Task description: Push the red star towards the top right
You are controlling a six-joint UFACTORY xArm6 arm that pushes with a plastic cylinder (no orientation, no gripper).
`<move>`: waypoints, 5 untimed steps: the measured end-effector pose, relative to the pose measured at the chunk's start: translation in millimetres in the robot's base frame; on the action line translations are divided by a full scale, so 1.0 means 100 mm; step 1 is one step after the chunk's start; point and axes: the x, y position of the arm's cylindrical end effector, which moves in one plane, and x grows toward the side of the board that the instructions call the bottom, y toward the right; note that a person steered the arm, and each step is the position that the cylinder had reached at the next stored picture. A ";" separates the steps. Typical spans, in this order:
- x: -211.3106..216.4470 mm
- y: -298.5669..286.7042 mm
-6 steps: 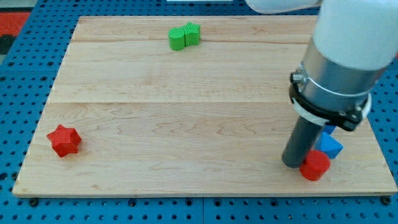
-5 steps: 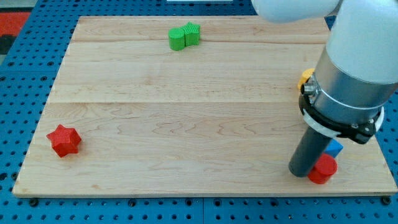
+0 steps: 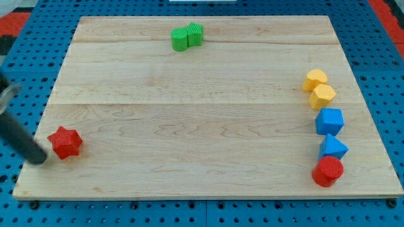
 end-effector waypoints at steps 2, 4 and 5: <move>-0.85 1.53; -0.47 1.53; -0.62 2.28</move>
